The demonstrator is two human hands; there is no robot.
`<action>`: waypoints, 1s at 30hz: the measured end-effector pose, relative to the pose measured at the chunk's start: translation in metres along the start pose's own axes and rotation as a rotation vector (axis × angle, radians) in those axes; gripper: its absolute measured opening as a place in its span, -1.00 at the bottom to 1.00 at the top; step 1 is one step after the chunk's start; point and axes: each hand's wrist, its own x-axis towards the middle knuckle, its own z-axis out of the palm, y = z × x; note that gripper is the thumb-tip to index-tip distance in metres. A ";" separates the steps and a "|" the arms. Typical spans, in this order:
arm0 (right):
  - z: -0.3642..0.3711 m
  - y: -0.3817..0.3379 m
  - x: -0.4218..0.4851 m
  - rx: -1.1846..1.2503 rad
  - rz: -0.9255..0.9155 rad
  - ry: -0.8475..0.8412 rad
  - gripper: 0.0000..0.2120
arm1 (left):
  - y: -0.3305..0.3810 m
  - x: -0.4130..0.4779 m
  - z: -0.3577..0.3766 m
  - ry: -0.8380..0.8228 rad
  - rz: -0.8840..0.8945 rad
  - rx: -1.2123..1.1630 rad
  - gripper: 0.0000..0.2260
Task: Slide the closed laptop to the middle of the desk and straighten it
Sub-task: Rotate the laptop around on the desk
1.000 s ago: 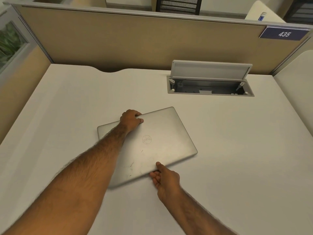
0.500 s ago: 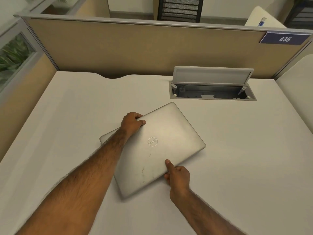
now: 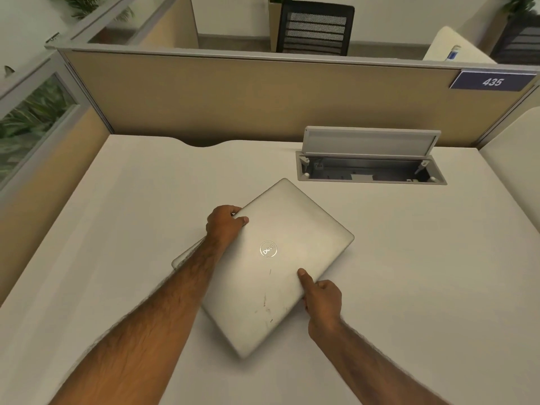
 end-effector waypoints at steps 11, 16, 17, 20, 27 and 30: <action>-0.006 -0.029 0.047 -0.187 -0.129 -0.032 -0.46 | -0.031 -0.029 0.003 0.129 -0.126 -0.142 -0.63; -0.004 -0.038 0.064 -0.257 -0.161 -0.070 -0.47 | -0.043 -0.045 0.007 0.160 -0.131 -0.168 -0.64; -0.004 -0.039 0.066 -0.272 -0.166 -0.071 -0.47 | -0.044 -0.048 0.008 0.161 -0.136 -0.171 -0.64; -0.003 -0.041 0.073 -0.317 -0.177 -0.077 -0.47 | -0.046 -0.054 0.009 0.178 -0.144 -0.177 -0.64; 0.001 -0.050 0.087 -0.426 -0.202 -0.091 -0.45 | -0.047 -0.065 0.010 0.194 -0.151 -0.183 -0.66; 0.002 -0.057 0.093 -0.470 -0.206 -0.109 -0.44 | -0.049 -0.069 0.011 0.193 -0.161 -0.196 -0.66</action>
